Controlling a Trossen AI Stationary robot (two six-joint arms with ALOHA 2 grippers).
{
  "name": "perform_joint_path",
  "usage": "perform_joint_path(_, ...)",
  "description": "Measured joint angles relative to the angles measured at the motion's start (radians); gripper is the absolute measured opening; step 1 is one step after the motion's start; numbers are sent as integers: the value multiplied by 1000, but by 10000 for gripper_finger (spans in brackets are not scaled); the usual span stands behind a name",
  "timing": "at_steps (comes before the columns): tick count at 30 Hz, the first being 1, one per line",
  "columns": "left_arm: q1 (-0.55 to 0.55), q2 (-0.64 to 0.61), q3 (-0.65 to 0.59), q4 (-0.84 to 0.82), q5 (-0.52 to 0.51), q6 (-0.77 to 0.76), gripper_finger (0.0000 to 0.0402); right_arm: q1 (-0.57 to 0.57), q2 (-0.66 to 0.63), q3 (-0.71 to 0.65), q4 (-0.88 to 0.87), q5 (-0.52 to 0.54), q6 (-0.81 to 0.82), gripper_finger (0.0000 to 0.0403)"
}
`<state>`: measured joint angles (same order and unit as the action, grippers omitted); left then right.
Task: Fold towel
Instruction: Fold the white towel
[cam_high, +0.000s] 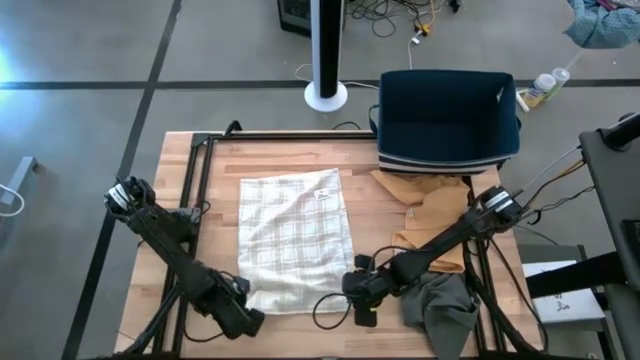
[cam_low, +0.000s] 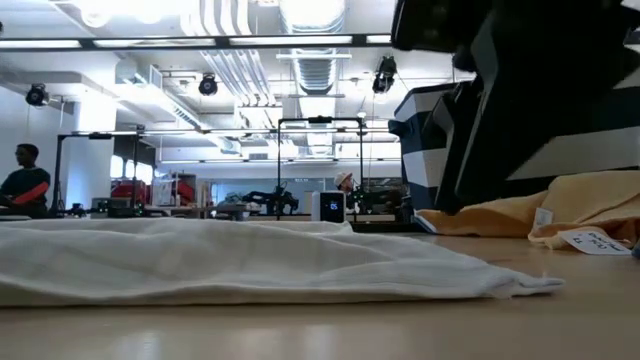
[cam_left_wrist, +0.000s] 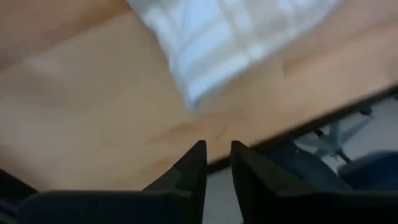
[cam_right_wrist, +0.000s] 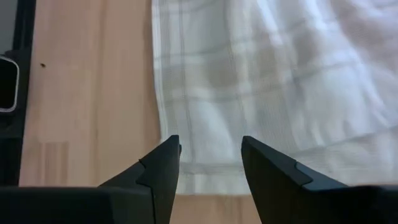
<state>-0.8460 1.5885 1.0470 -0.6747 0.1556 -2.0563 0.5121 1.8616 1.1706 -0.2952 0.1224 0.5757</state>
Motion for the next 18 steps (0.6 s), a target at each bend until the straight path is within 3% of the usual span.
perform_joint_path(5, -37, -61, -1, -21, 9, -22, 93, 2, 42, 0, 14, -42, 4, 163)
perform_joint_path(11, -50, -144, -34, -155, -13, -28, 102, 2, 47, 0, -116, -70, 6, 164)
perform_joint_path(18, -17, -237, -230, 12, -129, 31, 87, -5, -65, -1, -316, -35, 7, 160)
